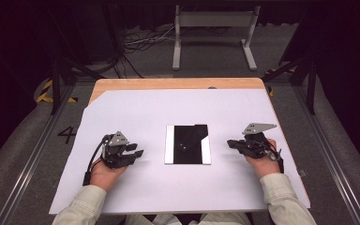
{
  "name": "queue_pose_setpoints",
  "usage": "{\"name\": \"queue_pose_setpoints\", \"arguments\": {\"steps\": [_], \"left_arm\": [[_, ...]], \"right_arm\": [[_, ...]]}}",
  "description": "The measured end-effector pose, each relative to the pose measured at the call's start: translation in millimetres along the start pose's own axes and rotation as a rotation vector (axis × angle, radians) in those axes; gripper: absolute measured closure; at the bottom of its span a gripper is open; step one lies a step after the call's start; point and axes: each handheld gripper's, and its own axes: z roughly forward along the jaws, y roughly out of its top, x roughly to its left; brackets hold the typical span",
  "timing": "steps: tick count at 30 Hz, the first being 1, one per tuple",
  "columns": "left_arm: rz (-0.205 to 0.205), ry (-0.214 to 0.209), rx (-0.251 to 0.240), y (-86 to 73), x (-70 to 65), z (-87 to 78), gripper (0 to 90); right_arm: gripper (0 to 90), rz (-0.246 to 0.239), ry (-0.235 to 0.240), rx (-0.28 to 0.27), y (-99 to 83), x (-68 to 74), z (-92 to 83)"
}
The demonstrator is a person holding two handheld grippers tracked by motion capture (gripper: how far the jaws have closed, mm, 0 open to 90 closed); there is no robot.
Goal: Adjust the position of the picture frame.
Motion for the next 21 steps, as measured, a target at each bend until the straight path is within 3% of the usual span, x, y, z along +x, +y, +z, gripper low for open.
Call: {"name": "queue_pose_setpoints", "arguments": {"steps": [5,18,21], "left_arm": [[0.003,-0.004,0.005,1.0,-0.9,-0.9,64.7],[-0.01,-0.009,0.004,-0.2,-1.0,-1.7,66.5],[-0.009,-0.01,0.01,-0.4,-0.7,-0.7,65.9]], "right_arm": [[89.7,-0.017,0.034,0.013,2.3,5.4,4.3],[89.8,-0.083,0.143,0.164,4.9,30.8,38.5],[89.9,-0.084,0.159,0.171,5.0,33.5,42.4]]}}
